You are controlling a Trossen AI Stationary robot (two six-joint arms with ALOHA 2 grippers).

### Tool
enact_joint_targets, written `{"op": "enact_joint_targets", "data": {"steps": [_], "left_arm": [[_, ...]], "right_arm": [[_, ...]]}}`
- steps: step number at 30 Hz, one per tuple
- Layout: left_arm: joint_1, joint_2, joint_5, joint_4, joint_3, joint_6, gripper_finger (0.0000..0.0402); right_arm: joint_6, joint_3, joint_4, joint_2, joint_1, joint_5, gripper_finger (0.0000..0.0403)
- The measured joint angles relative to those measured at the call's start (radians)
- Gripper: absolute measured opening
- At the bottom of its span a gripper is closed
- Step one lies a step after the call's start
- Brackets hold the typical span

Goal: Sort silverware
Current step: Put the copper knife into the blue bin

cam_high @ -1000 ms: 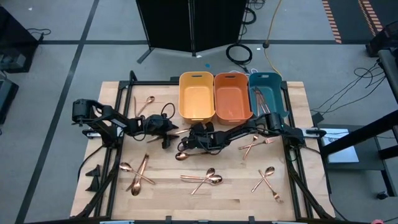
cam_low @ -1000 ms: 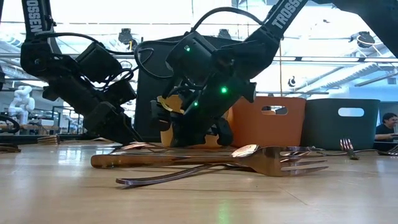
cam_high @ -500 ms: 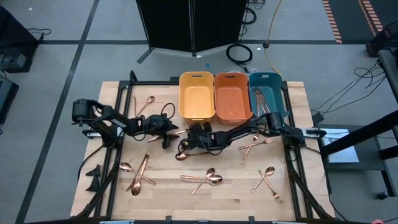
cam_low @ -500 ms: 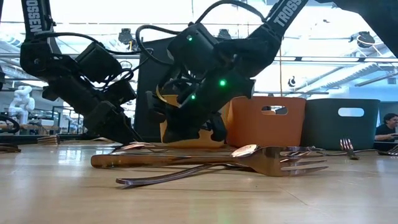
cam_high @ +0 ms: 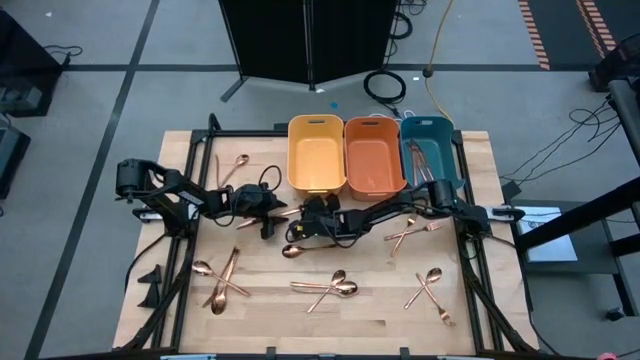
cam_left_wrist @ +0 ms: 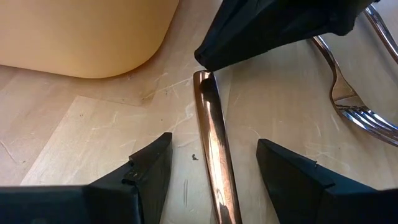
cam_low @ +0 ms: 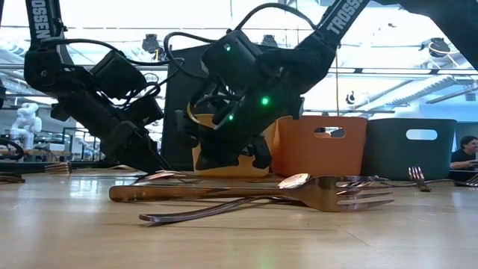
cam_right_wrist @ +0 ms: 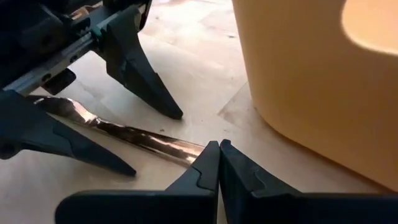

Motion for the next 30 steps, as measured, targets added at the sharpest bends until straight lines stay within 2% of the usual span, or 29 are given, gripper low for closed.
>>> {"op": "enact_joint_targets", "data": {"steps": [7, 21, 25, 30], "left_arm": [[0.000, 0.000, 0.000, -0.002, 0.000, 0.001, 0.0230], [0.000, 0.000, 0.000, -0.003, -0.003, -0.001, 0.0227], [0.000, -0.001, -0.002, -0.006, -0.003, -0.004, 0.0202], [0.000, -0.002, -0.005, -0.011, -0.003, -0.007, 0.0147]], "right_arm": [[0.042, 0.003, 0.014, 0.045, -0.005, 0.020, 0.0000], [0.128, 0.003, -0.096, 0.045, -0.001, -0.012, 0.0000], [0.143, 0.003, -0.109, 0.045, 0.000, -0.014, 0.0000], [0.144, 0.002, -0.109, 0.045, 0.000, -0.017, 0.0000]]}}
